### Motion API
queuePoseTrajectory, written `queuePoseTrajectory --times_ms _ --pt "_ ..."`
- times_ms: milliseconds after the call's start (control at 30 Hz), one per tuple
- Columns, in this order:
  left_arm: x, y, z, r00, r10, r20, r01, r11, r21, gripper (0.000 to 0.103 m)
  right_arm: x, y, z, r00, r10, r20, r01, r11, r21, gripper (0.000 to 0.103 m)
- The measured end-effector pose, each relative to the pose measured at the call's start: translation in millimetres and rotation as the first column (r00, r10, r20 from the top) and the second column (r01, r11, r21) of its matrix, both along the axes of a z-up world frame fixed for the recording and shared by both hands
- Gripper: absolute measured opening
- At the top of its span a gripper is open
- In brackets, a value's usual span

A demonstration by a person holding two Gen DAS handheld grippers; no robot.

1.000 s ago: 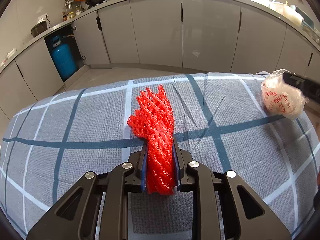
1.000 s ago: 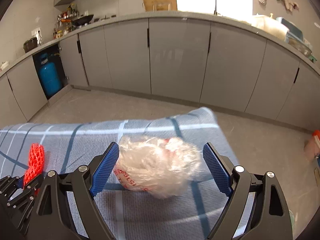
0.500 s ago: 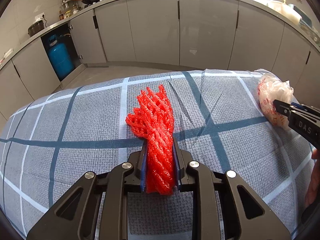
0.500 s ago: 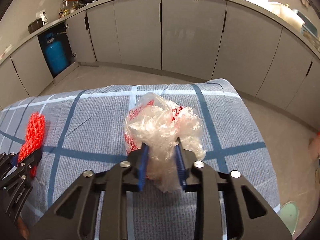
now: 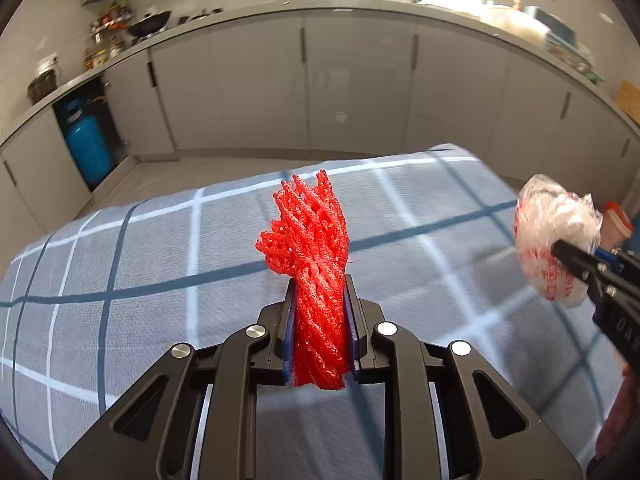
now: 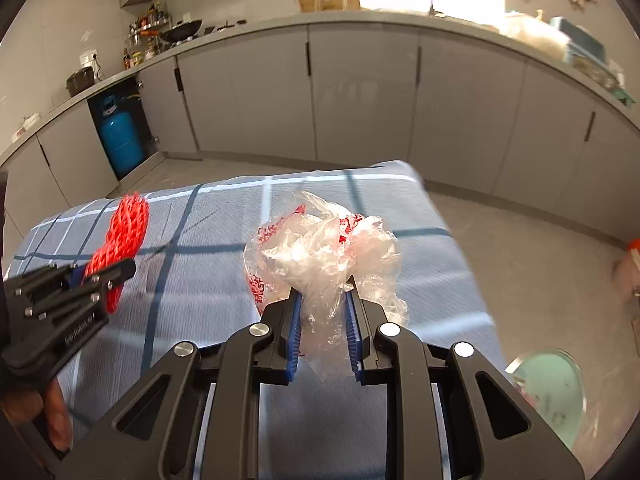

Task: Collect trash
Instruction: 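Carry the white bag with the right tool over the basin while the left tool carries the red net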

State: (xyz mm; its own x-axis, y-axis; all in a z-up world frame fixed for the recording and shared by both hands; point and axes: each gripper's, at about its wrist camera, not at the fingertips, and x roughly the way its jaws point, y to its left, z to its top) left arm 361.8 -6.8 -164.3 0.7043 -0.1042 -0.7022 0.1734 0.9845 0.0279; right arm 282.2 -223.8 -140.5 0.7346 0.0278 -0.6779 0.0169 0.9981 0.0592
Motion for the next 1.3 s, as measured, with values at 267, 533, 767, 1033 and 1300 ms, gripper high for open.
queuePoseTrajectory --times_ms 267,533,767,1033,1300 --pt "-46.7 -41.5 19.8 0.995 -0.098 0.011 0.098 0.995 -0.01 0.021 -69.8 -27.0 19.8 0.996 -0.063 0.059 0.063 0.998 0.006 0.021" --pt "-80.5 -75.5 31.8 0.985 -0.171 0.03 0.17 0.985 0.026 0.021 -108.8 -48.8 29.3 0.991 -0.106 0.078 0.104 0.994 0.032 0.021" --pt "-103.2 -98.6 42.2 0.974 -0.222 0.048 0.219 0.974 0.053 0.021 -136.5 -67.9 33.5 0.984 -0.146 0.097 0.142 0.989 0.052 0.021" --pt "-118.7 -122.8 53.5 0.961 -0.268 0.069 0.264 0.962 0.07 0.021 -161.0 -84.5 35.4 0.978 -0.18 0.11 0.173 0.982 0.071 0.021" --pt "-131.8 -140.9 58.5 0.946 -0.318 0.068 0.313 0.947 0.075 0.021 -181.4 -98.7 40.3 0.97 -0.207 0.124 0.198 0.977 0.081 0.021"
